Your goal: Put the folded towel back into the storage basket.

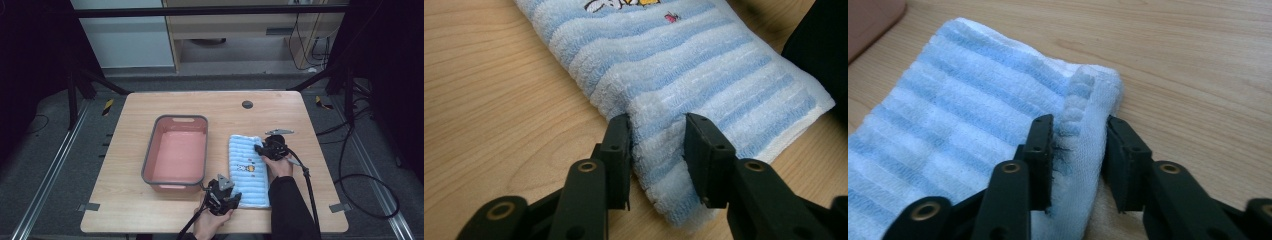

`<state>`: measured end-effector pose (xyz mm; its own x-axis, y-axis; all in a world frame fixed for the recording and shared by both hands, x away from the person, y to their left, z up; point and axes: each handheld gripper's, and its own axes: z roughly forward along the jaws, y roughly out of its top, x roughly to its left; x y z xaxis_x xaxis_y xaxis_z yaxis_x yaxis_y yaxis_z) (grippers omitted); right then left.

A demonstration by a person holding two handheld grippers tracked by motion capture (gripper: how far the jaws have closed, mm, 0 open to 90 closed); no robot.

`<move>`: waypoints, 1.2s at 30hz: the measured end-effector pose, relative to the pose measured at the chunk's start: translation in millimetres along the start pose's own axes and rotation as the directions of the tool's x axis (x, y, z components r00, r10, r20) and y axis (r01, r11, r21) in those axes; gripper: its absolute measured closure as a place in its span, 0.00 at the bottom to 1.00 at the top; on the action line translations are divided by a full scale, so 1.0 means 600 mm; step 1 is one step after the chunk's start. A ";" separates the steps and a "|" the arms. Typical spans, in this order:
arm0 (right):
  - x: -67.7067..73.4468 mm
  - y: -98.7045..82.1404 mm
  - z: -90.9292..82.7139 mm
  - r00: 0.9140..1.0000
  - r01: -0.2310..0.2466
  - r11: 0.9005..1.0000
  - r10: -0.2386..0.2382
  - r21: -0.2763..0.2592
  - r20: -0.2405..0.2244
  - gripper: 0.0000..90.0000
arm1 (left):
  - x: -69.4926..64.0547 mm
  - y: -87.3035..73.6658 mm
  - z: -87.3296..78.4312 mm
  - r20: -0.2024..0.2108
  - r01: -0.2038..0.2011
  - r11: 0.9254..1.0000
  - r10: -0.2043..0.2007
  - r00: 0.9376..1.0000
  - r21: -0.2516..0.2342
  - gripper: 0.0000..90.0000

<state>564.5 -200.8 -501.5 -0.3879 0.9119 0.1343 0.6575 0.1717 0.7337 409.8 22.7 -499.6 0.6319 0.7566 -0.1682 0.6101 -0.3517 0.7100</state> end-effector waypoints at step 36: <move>0.044 0.061 -0.117 0.996 0.050 0.969 -0.067 -0.243 -0.065 0.92 | 0.011 0.047 -0.091 0.045 -0.015 0.988 0.022 0.999 -0.156 0.93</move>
<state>533.1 -196.5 -424.4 -0.4725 0.8720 0.1277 0.4605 0.1207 0.8794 405.0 47.9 -443.2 0.6660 0.7231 -0.1832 0.5186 -0.2723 0.8105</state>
